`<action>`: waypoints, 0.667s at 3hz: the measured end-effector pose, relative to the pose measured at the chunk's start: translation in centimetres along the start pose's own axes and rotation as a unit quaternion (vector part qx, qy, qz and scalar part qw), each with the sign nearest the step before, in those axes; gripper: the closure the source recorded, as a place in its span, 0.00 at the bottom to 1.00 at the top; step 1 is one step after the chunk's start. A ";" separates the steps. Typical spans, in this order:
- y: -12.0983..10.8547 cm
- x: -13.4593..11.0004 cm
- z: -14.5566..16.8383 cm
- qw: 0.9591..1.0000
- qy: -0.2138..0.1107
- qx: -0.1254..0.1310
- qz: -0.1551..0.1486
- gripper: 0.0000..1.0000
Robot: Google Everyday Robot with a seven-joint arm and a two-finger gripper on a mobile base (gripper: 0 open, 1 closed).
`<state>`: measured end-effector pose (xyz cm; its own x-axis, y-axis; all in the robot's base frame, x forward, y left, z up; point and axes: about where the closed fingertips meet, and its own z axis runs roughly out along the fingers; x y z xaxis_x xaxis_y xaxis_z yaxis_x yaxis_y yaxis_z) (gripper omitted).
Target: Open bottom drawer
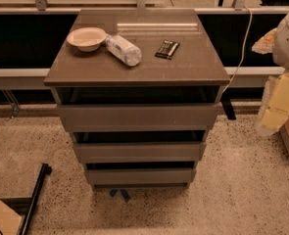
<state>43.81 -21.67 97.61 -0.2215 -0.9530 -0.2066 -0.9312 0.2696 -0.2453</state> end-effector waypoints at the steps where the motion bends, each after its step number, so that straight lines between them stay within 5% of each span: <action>1: 0.0 0.0 0.0 1.000 0.000 0.000 0.000 0.00; 2: -0.5 -0.3 1.4 1.000 -0.010 0.002 -0.013 0.00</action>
Offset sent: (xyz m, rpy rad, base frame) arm 0.0295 0.0082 -0.0413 0.0320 -0.0196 0.0901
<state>44.76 -21.36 96.45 -0.1915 -0.9568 -0.2186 -0.9353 0.2454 -0.2547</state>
